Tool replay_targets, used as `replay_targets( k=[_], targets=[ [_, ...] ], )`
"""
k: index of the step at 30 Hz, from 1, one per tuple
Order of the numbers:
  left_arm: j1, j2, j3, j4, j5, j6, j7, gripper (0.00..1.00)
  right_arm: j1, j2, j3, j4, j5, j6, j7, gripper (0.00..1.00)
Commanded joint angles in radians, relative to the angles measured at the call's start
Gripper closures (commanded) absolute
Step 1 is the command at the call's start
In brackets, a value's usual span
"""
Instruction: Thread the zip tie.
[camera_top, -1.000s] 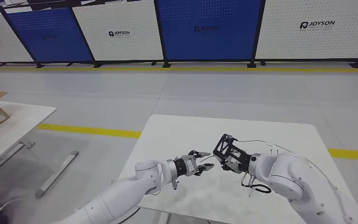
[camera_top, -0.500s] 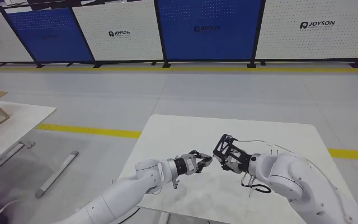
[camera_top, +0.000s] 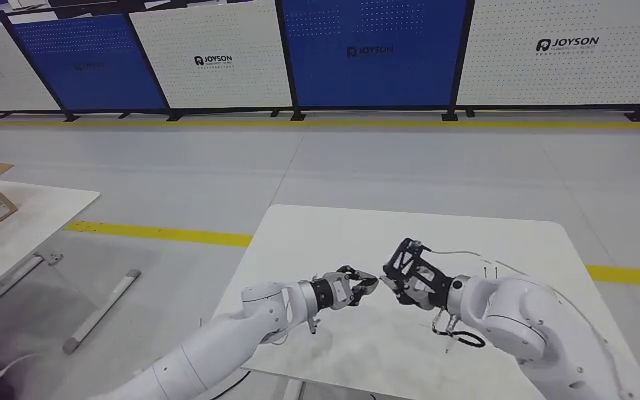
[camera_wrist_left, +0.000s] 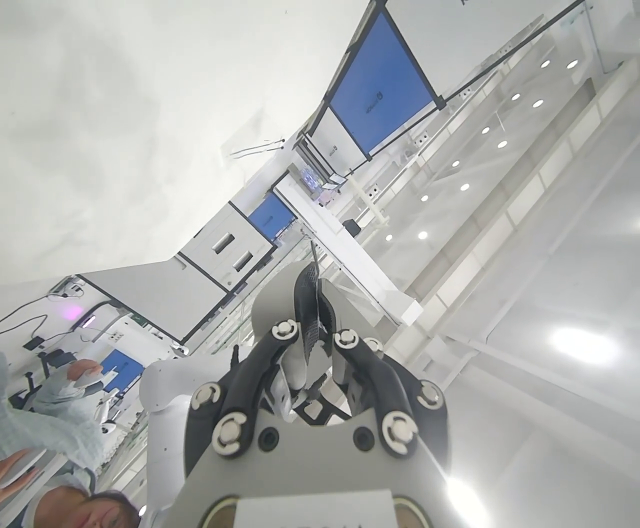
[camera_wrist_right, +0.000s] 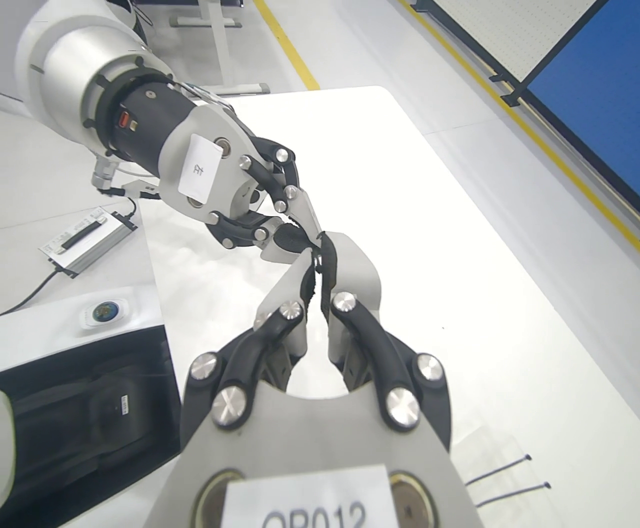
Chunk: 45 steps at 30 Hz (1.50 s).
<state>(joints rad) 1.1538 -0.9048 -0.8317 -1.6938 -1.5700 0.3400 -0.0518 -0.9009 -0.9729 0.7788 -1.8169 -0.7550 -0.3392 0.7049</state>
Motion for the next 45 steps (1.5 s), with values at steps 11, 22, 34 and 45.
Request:
replay_targets(
  k=[11,22,34,45],
  targets=[
    [0.045,0.021,0.019,-0.061,0.383,-0.137,0.121,1.00,-0.204,0.048,0.232,0.043,0.365,0.018,0.004,0.00],
    [0.093,0.008,0.063,-0.066,0.590,-0.271,0.171,1.00,-0.165,0.033,0.207,0.157,0.668,0.066,0.172,0.00],
    [0.130,-0.004,0.085,-0.073,0.816,-0.363,0.285,1.00,-0.119,0.007,0.176,0.331,0.943,-0.001,0.263,0.00],
    [0.175,-0.034,0.127,-0.112,1.013,-0.406,0.384,1.00,-0.004,-0.099,0.050,0.552,1.139,-0.001,0.362,0.00]
  ],
)
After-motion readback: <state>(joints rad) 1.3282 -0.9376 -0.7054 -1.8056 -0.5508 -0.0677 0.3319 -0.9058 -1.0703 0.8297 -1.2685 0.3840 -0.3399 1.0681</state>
